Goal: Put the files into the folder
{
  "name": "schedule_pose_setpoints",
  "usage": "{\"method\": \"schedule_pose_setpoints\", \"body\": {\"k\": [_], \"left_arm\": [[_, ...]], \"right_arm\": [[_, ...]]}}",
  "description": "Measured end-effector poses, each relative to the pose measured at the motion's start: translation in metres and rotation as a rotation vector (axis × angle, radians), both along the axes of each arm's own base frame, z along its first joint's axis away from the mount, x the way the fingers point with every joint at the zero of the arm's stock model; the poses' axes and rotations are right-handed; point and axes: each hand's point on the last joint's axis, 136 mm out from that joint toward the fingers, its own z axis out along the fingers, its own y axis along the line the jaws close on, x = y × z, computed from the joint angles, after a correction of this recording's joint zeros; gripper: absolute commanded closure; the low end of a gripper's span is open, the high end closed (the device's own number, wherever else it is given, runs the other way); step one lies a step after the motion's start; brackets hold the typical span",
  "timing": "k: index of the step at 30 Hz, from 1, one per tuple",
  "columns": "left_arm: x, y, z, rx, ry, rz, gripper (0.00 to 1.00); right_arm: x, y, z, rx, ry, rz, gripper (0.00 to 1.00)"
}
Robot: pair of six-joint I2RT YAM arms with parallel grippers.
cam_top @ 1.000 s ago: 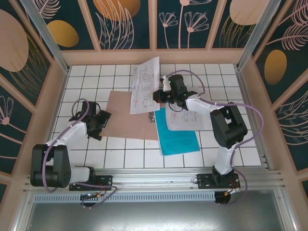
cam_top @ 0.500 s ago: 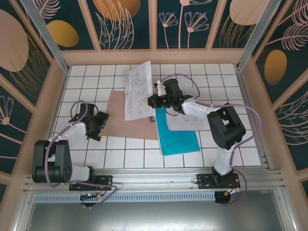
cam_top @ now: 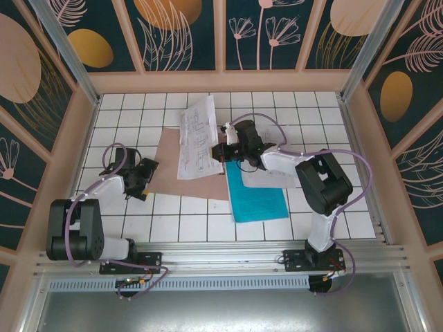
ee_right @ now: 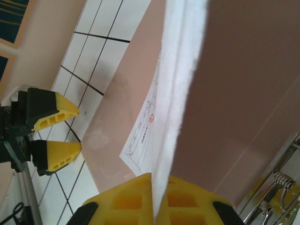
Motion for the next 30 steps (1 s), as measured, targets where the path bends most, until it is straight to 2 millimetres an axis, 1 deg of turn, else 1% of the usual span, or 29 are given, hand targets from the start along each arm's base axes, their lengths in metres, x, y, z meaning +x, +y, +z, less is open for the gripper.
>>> {"method": "schedule_pose_setpoints", "body": {"k": [5, 12, 17, 23, 27, 30], "left_arm": [[0.0, 0.0, 0.0, 0.001, 0.0, 0.0, 0.01], [-0.001, 0.0, -0.001, 0.004, -0.01, -0.007, 0.01], [-0.001, 0.0, -0.001, 0.003, -0.011, -0.007, 0.01], [-0.001, 0.0, -0.001, 0.004, -0.012, -0.01, 0.01], [-0.001, 0.0, 0.0, 0.004, -0.014, -0.011, 0.01], [-0.002, 0.0, -0.001, 0.003, -0.013, -0.011, 0.01]], "right_arm": [[-0.005, -0.005, -0.009, 0.033, 0.053, -0.018, 1.0], [-0.008, -0.005, -0.011, 0.103, 0.102, -0.057, 1.0], [-0.007, 0.002, -0.007, 0.142, 0.101, -0.06, 1.0], [-0.014, 0.011, -0.013, 0.155, 0.122, -0.033, 1.0], [-0.014, 0.009, -0.017, 0.137, 0.118, -0.029, 1.0], [-0.011, 0.002, -0.022, 0.111, 0.113, -0.034, 1.0]]}}
